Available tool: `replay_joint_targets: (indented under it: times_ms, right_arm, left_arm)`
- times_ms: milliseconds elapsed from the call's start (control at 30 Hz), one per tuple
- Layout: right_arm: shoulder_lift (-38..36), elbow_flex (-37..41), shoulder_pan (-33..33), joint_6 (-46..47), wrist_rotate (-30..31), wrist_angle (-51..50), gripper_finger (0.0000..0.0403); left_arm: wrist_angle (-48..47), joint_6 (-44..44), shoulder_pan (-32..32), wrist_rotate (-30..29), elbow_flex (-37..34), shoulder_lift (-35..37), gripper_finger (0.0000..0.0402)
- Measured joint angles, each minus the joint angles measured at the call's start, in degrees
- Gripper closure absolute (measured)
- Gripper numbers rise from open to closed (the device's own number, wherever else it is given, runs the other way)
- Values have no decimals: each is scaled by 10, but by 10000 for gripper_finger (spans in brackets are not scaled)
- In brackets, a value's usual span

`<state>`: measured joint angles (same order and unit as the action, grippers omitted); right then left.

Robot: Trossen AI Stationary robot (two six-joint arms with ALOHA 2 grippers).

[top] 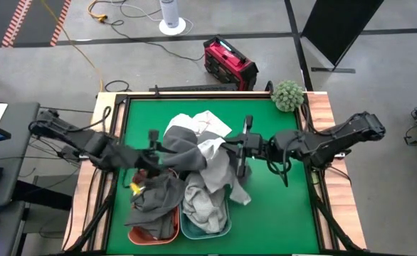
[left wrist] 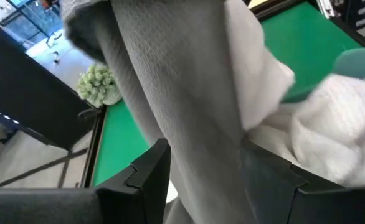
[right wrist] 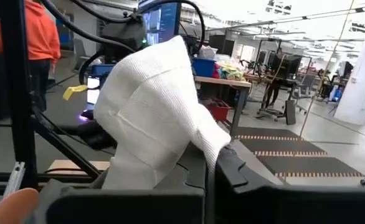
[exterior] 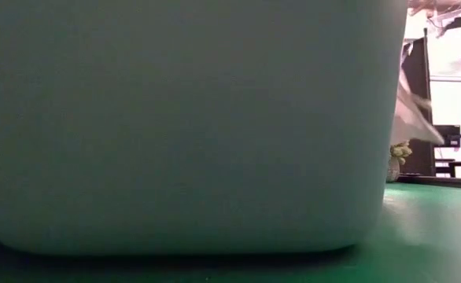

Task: Sort towels by color in basket
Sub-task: Put the white towel into the green bin

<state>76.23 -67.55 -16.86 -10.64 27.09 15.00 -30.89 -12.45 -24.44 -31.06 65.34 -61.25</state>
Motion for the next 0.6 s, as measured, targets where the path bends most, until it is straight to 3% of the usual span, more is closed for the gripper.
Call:
replay_joint_targets:
  times_ms: [200, 333, 433, 533, 600]
  right_arm:
    - [0, 0, -7, 1, 0, -15, 382]
    - [0, 0, -20, 1, 0, -15, 382]
    - [0, 0, -23, 1, -1, -15, 382]
    - [0, 0, -23, 1, 2, -15, 382]
    - [0, 0, -23, 1, 20, -16, 372]
  left_arm:
    - [66, 10, 131, 98, 0, -54, 226]
    - [118, 23, 203, 229, 0, -95, 226]
    - [150, 18, 231, 322, 0, -130, 226]
    - [159, -10, 240, 356, 0, -154, 236]
    - [167, -38, 240, 359, 0, -159, 268]
